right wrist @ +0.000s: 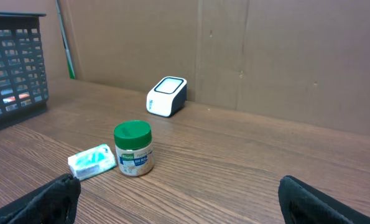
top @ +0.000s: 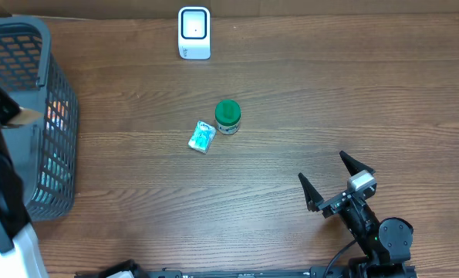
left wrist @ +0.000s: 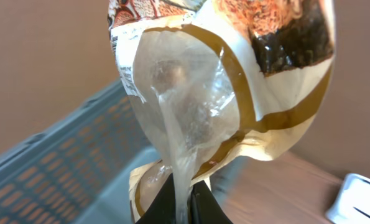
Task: Scan the item barcode
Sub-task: 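Carry the snack bag to the table beside the jar and release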
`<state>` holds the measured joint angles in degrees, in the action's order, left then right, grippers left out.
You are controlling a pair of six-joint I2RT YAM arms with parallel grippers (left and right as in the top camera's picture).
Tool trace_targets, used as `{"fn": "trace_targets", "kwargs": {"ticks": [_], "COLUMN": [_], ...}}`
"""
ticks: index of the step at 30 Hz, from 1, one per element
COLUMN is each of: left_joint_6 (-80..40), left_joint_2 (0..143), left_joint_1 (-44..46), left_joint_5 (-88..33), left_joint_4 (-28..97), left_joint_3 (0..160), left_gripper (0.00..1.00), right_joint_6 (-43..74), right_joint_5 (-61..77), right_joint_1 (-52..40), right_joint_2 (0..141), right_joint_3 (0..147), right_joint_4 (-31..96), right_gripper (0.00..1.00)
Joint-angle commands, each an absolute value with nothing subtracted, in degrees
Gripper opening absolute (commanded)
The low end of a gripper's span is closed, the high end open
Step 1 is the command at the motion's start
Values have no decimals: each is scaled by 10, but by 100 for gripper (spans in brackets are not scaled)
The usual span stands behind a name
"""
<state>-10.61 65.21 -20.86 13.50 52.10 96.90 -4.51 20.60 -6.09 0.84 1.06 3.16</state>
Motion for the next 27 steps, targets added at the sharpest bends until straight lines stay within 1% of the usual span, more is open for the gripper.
{"fn": "trace_targets", "kwargs": {"ticks": [1,7,13,20,27], "left_joint_6": [-119,-160,-199,-260,-288], "left_joint_2": [622,639,708,830,972], "left_joint_1": [-158,-69,6,75,110], "left_joint_5": [91,61,59,59,60], "left_joint_4": [541,633,688,657,627], "left_joint_3": [982,972,929,858,850], "left_gripper": [4,4,4,4,4], "right_joint_6": [-43,-43,-43,-43,-43], "right_joint_5": [206,206,206,206,206], "right_joint_1": [-64,-64,-64,-64,-64], "right_joint_2": [2,2,2,2,2], "right_joint_3": [4,4,4,4,4], "right_joint_4": [31,31,31,31,31], "right_gripper": [100,100,100,100,100]}}
